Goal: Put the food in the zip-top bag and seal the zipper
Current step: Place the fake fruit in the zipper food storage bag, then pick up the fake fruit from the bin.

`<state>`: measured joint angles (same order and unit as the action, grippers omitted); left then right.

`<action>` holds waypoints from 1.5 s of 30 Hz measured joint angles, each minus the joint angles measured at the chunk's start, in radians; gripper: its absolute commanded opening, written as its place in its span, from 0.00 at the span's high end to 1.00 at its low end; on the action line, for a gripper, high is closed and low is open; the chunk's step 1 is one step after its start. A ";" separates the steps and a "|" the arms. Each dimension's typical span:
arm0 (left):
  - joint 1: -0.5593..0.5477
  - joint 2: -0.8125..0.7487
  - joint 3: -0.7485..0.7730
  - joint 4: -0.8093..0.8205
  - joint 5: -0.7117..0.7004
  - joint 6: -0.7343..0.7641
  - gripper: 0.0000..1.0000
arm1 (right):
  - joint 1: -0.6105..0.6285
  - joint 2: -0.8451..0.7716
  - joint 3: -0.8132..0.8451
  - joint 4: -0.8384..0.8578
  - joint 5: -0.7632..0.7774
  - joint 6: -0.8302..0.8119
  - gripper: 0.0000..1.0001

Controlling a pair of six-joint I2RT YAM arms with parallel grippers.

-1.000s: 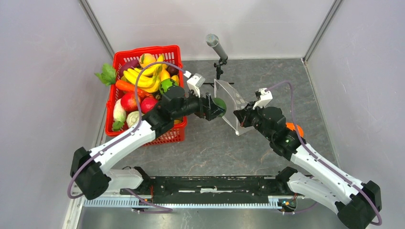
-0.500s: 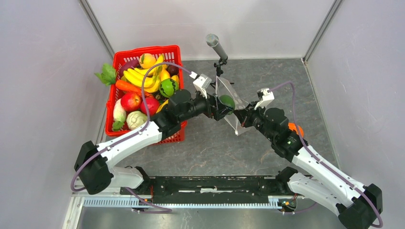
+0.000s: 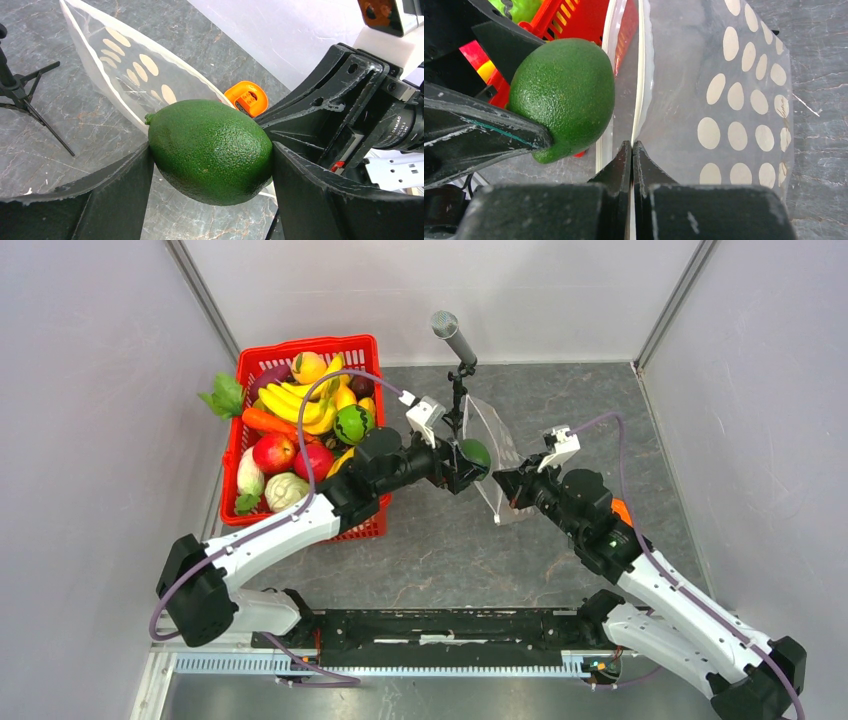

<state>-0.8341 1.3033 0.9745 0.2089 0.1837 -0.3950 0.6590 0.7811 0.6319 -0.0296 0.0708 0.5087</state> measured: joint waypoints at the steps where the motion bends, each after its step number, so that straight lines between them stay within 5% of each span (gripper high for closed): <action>1: 0.000 0.000 0.003 -0.005 0.000 0.009 0.41 | 0.000 0.000 0.002 -0.006 -0.003 -0.004 1.00; 20: -0.031 0.043 0.046 -0.136 -0.059 0.202 0.36 | 0.000 0.010 0.018 -0.031 -0.073 -0.038 1.00; 24: -0.032 0.045 0.046 -0.163 -0.087 0.222 0.30 | 0.000 -0.025 0.010 0.027 -0.075 -0.018 1.00; 28: -0.032 0.048 0.052 -0.163 -0.087 0.222 0.08 | 0.000 -0.031 0.011 0.062 -0.079 -0.008 1.00; 31: -0.032 0.064 0.074 -0.163 -0.075 0.220 0.02 | 0.000 -0.019 0.011 0.053 -0.070 -0.007 1.00; 45: -0.032 -0.006 0.094 -0.178 -0.051 0.219 0.00 | 0.000 -0.019 0.009 0.013 0.009 0.003 1.00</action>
<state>-0.8665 1.2976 1.0687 0.0307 0.1326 -0.1764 0.6590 0.7624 0.6407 -0.0166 0.0795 0.5121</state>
